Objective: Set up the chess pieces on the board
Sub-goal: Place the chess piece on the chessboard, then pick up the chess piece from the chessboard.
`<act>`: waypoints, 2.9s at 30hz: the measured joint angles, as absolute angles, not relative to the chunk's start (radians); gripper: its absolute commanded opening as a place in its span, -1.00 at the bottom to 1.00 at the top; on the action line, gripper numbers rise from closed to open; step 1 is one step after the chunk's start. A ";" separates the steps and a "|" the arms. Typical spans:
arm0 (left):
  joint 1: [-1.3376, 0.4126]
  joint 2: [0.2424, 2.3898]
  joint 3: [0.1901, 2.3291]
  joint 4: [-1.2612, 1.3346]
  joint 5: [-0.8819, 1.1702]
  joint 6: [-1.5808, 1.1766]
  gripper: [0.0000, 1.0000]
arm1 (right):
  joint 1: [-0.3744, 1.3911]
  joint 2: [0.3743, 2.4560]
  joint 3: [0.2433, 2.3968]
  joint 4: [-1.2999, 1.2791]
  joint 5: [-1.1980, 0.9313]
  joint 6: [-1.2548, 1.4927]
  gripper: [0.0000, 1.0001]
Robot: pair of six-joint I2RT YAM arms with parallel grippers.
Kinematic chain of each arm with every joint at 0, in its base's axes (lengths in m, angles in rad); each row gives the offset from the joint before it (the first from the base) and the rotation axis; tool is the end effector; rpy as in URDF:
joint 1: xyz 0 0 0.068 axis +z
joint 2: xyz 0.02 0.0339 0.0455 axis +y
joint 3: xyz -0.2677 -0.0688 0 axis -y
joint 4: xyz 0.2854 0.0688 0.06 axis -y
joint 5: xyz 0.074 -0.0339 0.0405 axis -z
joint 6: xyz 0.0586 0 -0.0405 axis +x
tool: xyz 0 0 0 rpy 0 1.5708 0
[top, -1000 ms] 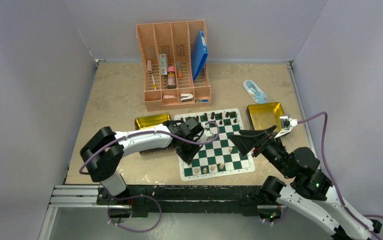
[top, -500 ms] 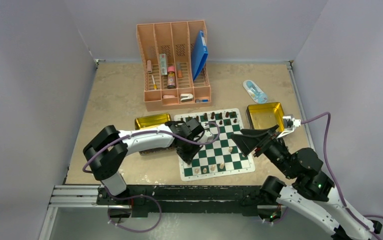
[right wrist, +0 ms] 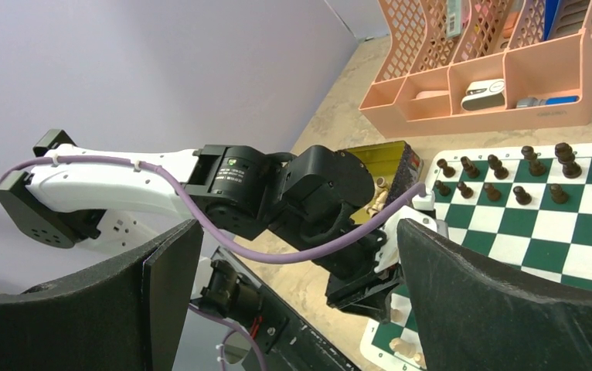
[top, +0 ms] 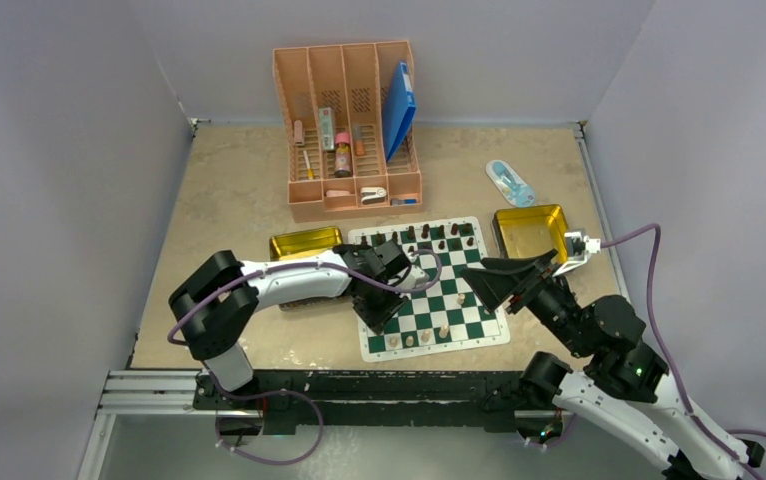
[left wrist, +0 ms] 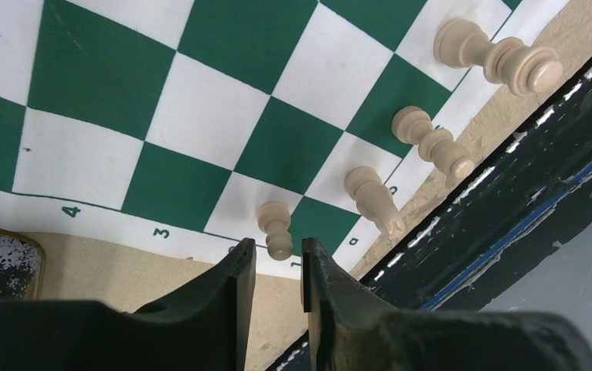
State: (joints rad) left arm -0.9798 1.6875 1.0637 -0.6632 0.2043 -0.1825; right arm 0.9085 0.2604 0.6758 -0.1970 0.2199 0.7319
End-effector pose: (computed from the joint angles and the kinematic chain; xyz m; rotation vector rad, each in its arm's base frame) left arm 0.1877 -0.3011 0.1352 1.1958 2.7267 -0.4885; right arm 0.0878 0.0917 0.3809 0.0711 1.4666 1.2162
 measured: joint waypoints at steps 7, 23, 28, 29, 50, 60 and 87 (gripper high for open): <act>-0.997 1.686 1.082 -0.677 0.179 -0.184 -0.45 | 0.908 0.261 0.676 -0.197 0.220 0.731 0.95; -1.001 1.578 1.262 -0.570 0.107 -0.225 -0.47 | 0.908 0.261 0.810 -0.276 0.261 0.688 0.95; -1.011 1.701 1.417 -0.530 0.095 -0.224 -0.46 | 0.907 0.262 0.908 -0.315 0.290 0.645 0.96; -1.016 1.739 1.444 -0.520 0.092 -0.224 -0.46 | 0.907 0.262 0.925 -0.322 0.298 0.638 0.96; -1.090 2.175 1.696 -0.428 0.089 -0.179 -0.46 | 0.902 0.247 0.982 -0.388 0.347 0.585 0.96; -1.099 2.187 1.699 -0.435 0.081 -0.175 -0.38 | 0.902 0.237 0.983 -0.389 0.358 0.572 0.97; -1.123 2.188 1.700 -0.464 0.038 -0.174 -0.60 | 0.902 0.229 0.979 -0.383 0.358 0.564 0.97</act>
